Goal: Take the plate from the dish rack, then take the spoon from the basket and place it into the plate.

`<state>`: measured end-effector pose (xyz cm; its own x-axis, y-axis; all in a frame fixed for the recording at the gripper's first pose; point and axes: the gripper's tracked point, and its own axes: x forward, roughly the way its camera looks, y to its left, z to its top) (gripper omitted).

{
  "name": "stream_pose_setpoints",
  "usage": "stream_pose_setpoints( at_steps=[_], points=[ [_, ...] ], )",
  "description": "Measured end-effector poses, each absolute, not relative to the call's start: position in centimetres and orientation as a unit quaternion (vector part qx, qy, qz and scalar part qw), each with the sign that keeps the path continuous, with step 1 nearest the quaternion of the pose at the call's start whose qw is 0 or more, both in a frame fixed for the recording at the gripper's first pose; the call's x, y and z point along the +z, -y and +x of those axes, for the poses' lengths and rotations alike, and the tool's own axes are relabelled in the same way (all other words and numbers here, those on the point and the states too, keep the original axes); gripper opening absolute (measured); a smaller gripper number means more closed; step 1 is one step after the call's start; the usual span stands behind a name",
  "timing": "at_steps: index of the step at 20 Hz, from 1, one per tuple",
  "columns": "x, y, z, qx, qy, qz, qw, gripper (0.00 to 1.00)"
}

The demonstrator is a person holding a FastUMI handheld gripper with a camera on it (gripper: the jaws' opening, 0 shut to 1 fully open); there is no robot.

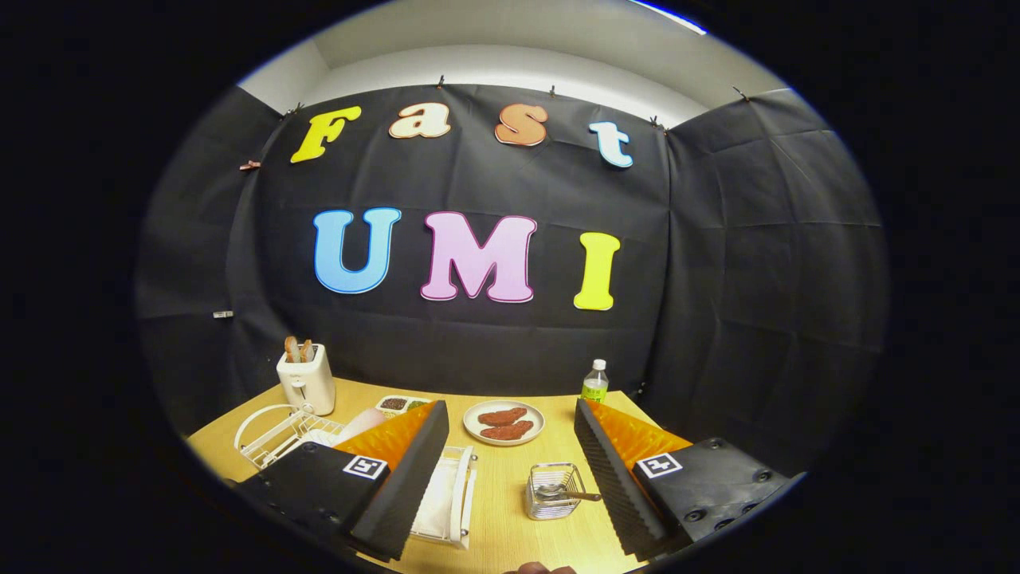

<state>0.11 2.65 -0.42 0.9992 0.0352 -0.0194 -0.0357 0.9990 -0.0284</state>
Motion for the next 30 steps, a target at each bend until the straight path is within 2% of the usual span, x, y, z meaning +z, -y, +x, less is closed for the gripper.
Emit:
stream_pose_setpoints(
  at_steps=[15, 20, 25, 30],
  points=[
    [-0.3, -7.5, 0.6, 0.04, -0.025, -0.043, 0.998, 0.97],
    [0.7, -12.6, 2.4, 0.085, -0.034, -0.032, 0.995, 0.97],
    [-2.0, -18.3, 5.8, 0.112, -0.088, -0.043, 0.989, 0.97],
    [-9.0, -20.5, 8.4, 0.089, -0.188, -0.055, 0.977, 0.98]
  ],
)
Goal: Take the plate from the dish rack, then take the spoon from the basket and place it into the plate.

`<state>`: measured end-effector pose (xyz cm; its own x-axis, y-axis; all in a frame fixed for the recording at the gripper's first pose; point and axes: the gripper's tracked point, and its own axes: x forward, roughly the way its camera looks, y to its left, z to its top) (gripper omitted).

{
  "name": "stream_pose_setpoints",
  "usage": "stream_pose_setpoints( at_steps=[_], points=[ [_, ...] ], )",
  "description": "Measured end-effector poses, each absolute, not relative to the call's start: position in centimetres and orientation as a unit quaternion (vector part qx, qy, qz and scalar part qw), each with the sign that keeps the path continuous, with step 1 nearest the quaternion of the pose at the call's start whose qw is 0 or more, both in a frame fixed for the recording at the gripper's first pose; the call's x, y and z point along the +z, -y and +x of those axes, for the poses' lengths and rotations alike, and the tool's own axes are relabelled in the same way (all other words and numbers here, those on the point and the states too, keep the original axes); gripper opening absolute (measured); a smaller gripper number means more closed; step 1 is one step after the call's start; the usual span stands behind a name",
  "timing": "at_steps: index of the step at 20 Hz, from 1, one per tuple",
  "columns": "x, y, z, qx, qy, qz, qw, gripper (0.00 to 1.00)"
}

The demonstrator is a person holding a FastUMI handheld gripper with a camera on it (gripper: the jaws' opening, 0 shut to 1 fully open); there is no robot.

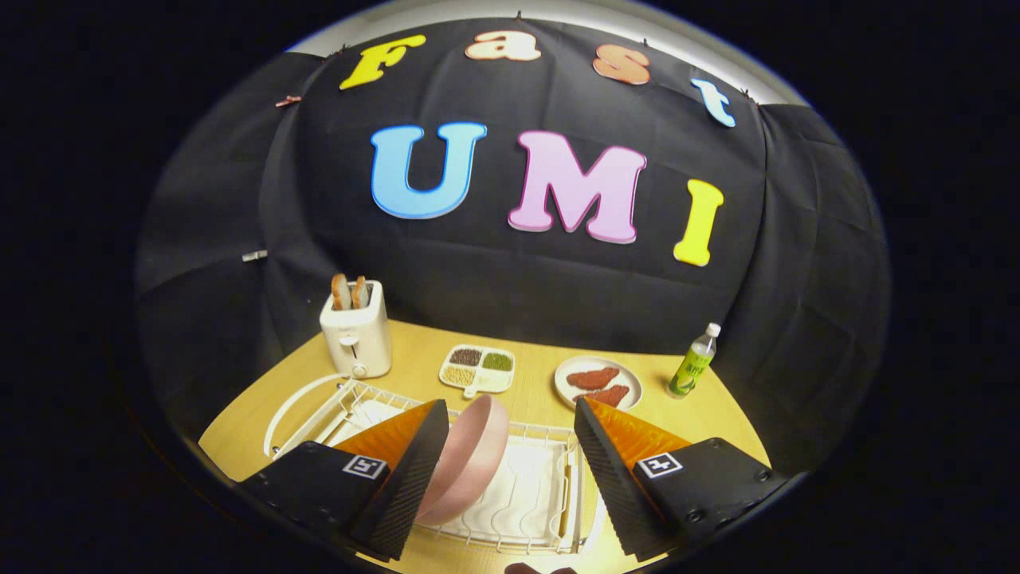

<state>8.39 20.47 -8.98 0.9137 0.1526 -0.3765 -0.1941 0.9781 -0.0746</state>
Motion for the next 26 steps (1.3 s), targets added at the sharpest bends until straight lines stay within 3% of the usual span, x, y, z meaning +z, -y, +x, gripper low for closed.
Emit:
stream_pose_setpoints(
  at_steps=[4, 8, 11, 18, 26],
  points=[
    [-14.4, -20.5, 9.7, 0.061, -0.276, -0.035, 0.959, 0.96],
    [-17.9, -21.9, 9.3, 0.061, -0.349, 0.021, 0.935, 0.83],
    [-18.1, -23.2, 9.3, 0.061, -0.37, 0.056, 0.925, 0.46],
    [-17.1, -23.4, 9.6, 0.014, -0.356, 0.066, 0.932, 0.35],
    [-13.0, -23.8, 10.3, 0.011, -0.281, -0.02, 0.96, 0.35]
  ],
)
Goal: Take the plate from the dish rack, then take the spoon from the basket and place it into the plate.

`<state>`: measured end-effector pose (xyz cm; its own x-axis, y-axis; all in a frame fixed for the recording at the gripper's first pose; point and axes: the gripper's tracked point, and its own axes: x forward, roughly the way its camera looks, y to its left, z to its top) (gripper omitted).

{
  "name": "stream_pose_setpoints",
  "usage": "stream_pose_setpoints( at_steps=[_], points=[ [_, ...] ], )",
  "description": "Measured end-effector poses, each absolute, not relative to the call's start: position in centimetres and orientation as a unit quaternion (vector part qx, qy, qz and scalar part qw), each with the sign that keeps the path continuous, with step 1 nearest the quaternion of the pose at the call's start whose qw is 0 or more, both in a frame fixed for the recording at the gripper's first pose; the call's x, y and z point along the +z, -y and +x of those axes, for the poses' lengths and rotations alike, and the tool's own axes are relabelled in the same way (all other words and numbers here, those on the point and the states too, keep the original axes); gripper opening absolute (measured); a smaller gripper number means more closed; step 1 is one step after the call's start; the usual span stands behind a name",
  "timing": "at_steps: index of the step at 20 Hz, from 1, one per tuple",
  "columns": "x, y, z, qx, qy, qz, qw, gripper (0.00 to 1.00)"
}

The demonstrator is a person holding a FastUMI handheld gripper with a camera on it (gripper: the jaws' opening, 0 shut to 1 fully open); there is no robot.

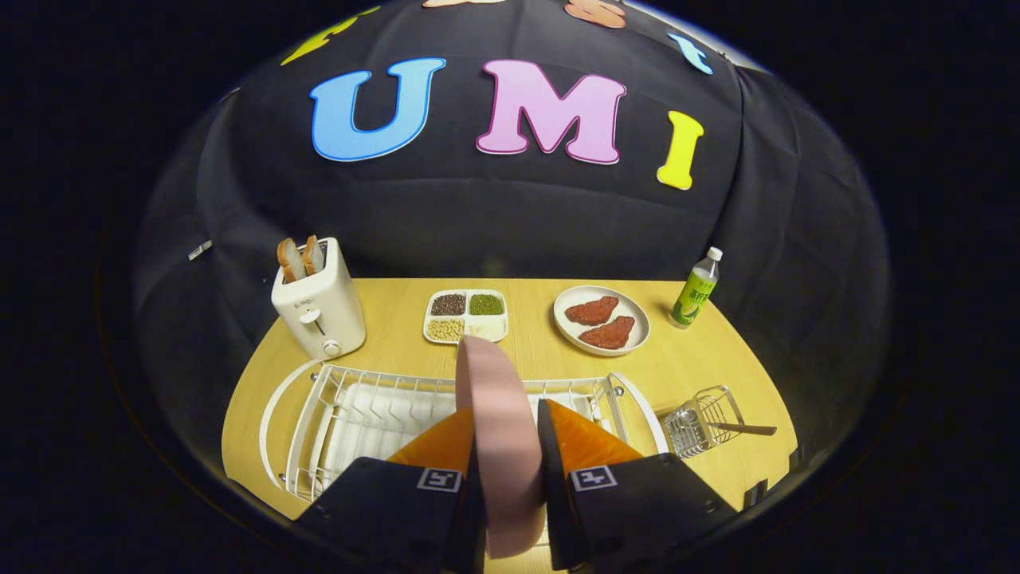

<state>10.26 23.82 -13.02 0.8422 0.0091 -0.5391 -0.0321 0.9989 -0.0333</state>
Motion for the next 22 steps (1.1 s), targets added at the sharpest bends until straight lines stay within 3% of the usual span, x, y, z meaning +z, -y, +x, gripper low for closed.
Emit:
stream_pose_setpoints(
  at_steps=[9, 22],
  points=[
    [-14.2, -19.7, 9.1, 0.013, -0.309, 0.02, 0.951, 0.28],
    [-12.5, -10.5, 0.2, 0.142, -0.322, 0.125, 0.928, 0.27]
  ],
)
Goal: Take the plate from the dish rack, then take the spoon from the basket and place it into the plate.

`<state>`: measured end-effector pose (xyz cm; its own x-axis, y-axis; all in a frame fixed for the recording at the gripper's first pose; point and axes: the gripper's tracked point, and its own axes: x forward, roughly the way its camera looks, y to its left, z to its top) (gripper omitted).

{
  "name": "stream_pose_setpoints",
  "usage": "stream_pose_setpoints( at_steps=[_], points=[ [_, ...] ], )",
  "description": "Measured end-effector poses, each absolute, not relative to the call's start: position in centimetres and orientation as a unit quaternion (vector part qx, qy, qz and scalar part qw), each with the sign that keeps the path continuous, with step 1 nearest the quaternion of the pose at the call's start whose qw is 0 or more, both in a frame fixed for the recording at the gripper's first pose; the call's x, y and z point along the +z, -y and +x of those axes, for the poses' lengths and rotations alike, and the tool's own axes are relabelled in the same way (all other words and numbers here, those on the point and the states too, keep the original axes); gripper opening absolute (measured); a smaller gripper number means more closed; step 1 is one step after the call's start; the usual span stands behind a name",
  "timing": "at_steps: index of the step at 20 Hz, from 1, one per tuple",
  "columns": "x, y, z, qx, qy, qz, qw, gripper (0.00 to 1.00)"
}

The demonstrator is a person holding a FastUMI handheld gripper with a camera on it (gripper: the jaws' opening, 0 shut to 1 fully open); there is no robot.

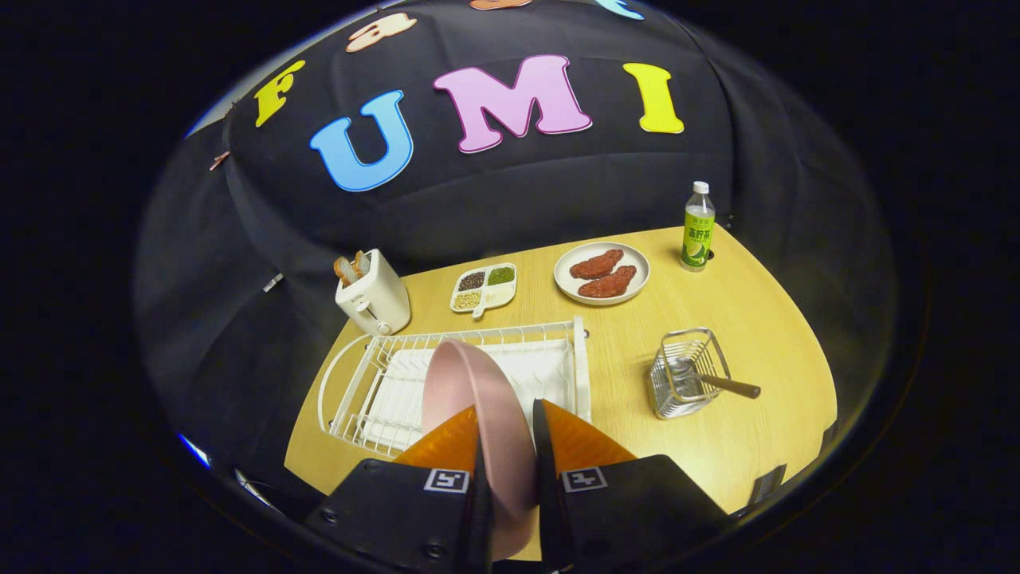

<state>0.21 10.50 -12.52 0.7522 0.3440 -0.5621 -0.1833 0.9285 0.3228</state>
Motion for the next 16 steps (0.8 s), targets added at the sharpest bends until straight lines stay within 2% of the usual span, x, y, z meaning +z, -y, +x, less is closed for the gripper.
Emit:
stream_pose_setpoints(
  at_steps=[8, 16],
  points=[
    [-15.8, -0.6, -5.0, 0.18, -0.369, 0.175, 0.895, 0.27],
    [-24.4, 5.2, -4.7, 0.222, -0.427, 0.171, 0.86, 0.27]
  ],
)
